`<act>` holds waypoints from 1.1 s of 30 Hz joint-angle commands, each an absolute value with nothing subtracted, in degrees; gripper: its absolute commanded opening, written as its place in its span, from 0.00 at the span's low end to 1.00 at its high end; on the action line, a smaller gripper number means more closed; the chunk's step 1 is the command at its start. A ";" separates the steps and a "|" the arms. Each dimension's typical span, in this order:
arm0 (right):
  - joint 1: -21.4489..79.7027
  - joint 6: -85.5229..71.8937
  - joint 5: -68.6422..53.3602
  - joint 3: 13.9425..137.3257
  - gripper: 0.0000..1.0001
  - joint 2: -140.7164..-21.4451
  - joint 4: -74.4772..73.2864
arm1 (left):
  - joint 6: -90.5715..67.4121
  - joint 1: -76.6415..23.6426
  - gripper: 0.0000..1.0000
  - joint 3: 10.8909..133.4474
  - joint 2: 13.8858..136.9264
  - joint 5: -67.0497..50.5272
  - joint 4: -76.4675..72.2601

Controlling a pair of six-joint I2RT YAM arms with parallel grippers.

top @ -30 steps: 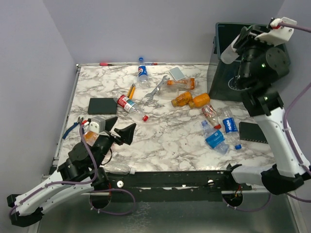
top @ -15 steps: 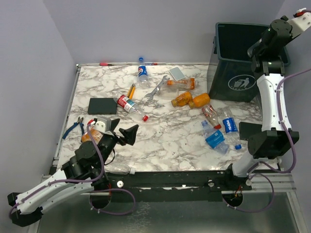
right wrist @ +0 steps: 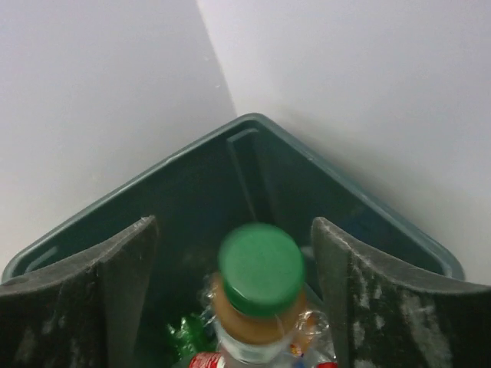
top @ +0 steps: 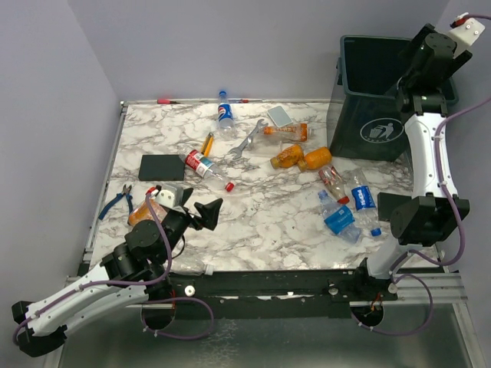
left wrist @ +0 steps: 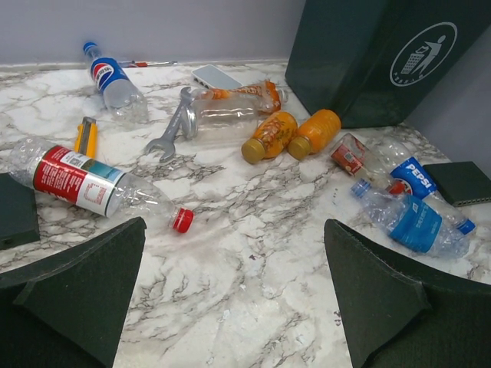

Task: Put the plastic bottles in the bin
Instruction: Place the plastic bottle in the trash bin, then pick up the plastic bottle at the center of the board.

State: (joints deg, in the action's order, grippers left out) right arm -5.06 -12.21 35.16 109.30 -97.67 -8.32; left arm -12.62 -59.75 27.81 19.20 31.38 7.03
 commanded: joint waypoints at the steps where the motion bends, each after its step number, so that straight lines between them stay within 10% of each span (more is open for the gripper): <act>1: -5.62 -13.86 25.42 112.25 0.86 -97.74 -11.10 | -11.27 -59.86 0.99 27.60 19.25 30.12 7.64; 11: 5.56 -22.32 14.80 114.48 1.00 -88.15 -5.16 | -11.40 -59.85 0.99 27.77 20.86 29.50 7.82; 21: 30.49 -23.00 10.28 74.24 1.00 -61.33 1.01 | -12.49 -59.85 0.99 27.58 21.62 32.97 8.87; 33: 32.55 -40.41 3.88 36.98 1.00 -48.17 -14.75 | -29.77 -59.90 0.99 31.30 27.59 52.46 22.71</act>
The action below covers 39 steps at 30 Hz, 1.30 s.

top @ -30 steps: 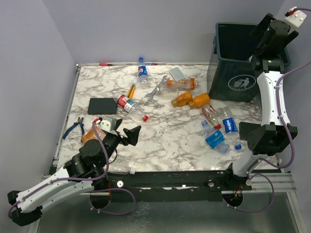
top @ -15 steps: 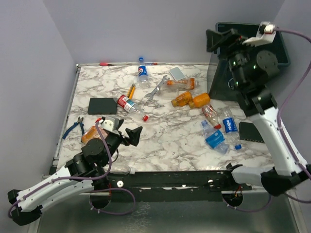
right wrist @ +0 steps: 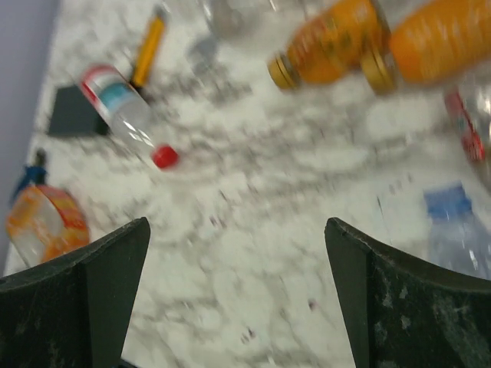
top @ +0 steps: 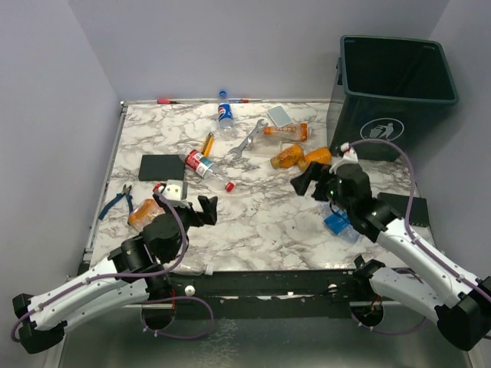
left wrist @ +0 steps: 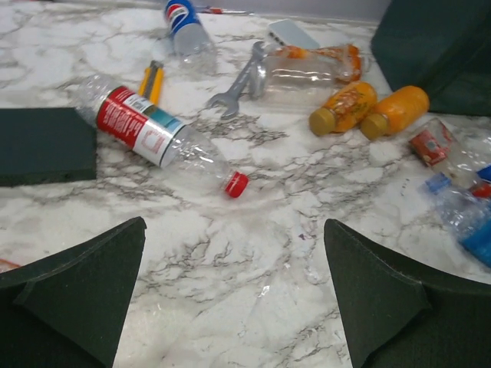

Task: Put the plastic bottles in the bin
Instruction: Pick up the plastic bottle at the center of the board.

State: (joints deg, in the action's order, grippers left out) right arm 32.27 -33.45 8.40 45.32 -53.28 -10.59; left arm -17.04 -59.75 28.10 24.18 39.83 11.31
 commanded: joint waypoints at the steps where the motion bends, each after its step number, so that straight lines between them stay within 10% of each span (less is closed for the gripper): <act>1: 32.59 -41.48 2.51 34.22 1.00 -47.30 -13.74 | -33.42 -59.86 0.99 31.91 29.30 52.86 25.70; 12: 36.42 -41.63 -14.73 24.94 0.99 -56.27 3.25 | -74.02 -56.50 0.99 33.71 39.89 55.48 51.53; 20: 47.68 -41.77 -8.22 32.31 0.97 -71.27 5.67 | -67.54 -51.97 0.99 28.95 43.13 47.53 29.97; 39: 48.30 -43.74 2.41 26.91 0.97 -52.05 -5.93 | -64.04 -23.08 0.99 45.71 81.35 27.16 3.46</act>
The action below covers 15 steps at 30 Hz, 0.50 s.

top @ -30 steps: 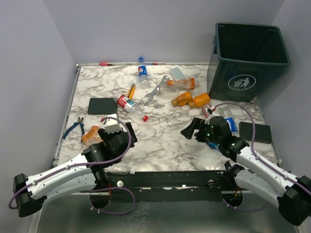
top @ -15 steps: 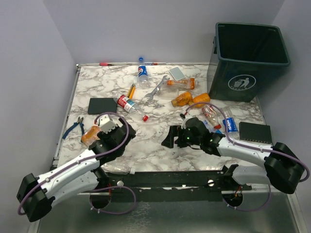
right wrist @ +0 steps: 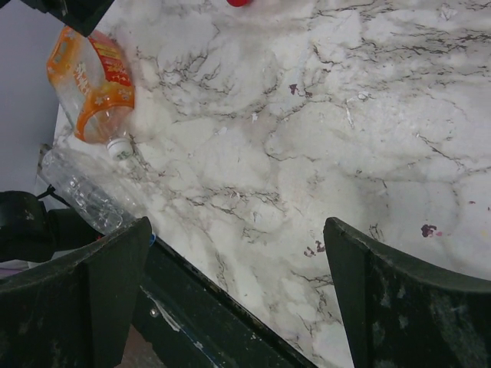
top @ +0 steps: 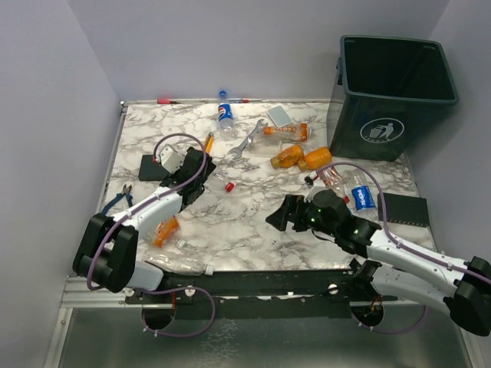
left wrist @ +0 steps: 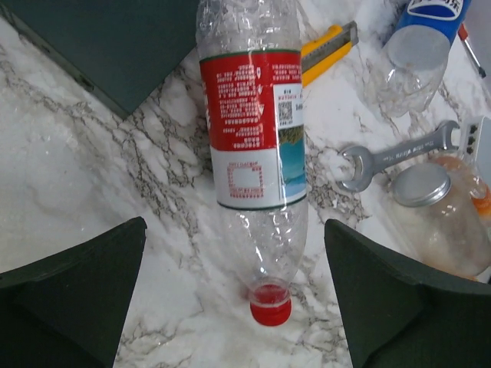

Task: Put the plastic bottles in the bin
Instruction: Pick up the plastic bottle at the center of the board.

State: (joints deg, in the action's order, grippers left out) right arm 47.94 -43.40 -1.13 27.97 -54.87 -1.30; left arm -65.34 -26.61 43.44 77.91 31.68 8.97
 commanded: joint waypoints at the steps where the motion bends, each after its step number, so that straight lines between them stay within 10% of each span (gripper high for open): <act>1: 48.26 -43.74 2.50 26.90 0.97 -51.46 -6.33 | -63.75 -22.30 0.99 46.02 82.36 26.48 2.87; 15: 48.25 -43.07 0.89 30.90 0.96 -51.59 -7.36 | -58.96 -19.17 0.86 48.68 94.65 19.95 -4.09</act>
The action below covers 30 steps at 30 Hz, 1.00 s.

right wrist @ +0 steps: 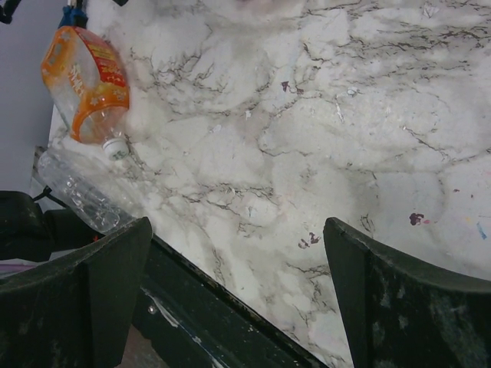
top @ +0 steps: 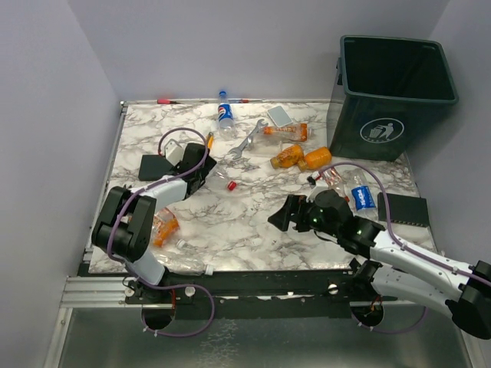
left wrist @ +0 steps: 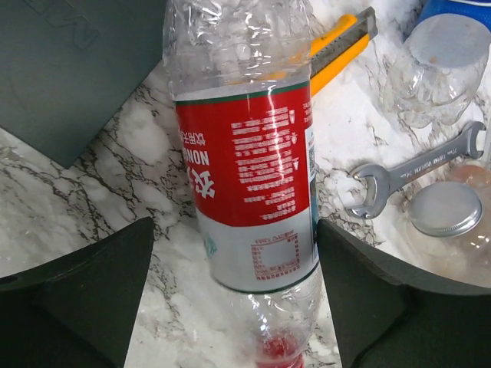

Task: Put the plastic bottles in the bin
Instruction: Pick up the plastic bottle at the center of the board.

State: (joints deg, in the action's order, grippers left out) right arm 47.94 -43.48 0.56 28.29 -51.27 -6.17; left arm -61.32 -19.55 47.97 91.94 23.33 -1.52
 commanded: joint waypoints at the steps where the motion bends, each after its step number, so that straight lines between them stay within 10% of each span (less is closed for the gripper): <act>1: 48.25 -43.07 0.81 31.05 0.96 -51.57 -7.52 | -58.75 -19.16 0.84 48.77 95.16 19.60 -4.58; 6: 48.28 -43.08 0.71 31.20 0.96 -51.26 -8.69 | -57.57 -18.95 0.77 48.43 97.58 18.38 -7.76; 15: 48.25 -42.42 0.55 31.46 0.96 -48.81 -10.29 | -57.22 -18.79 0.36 45.32 90.01 16.48 -10.46; 30: 58.66 -40.18 0.50 35.26 0.97 -58.95 18.42 | -73.82 -34.17 0.35 26.81 45.65 22.54 -9.94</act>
State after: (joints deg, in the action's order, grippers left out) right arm 53.30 -41.85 -4.80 31.05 -55.48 5.72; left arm -67.09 -28.29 31.31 52.49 16.43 -10.63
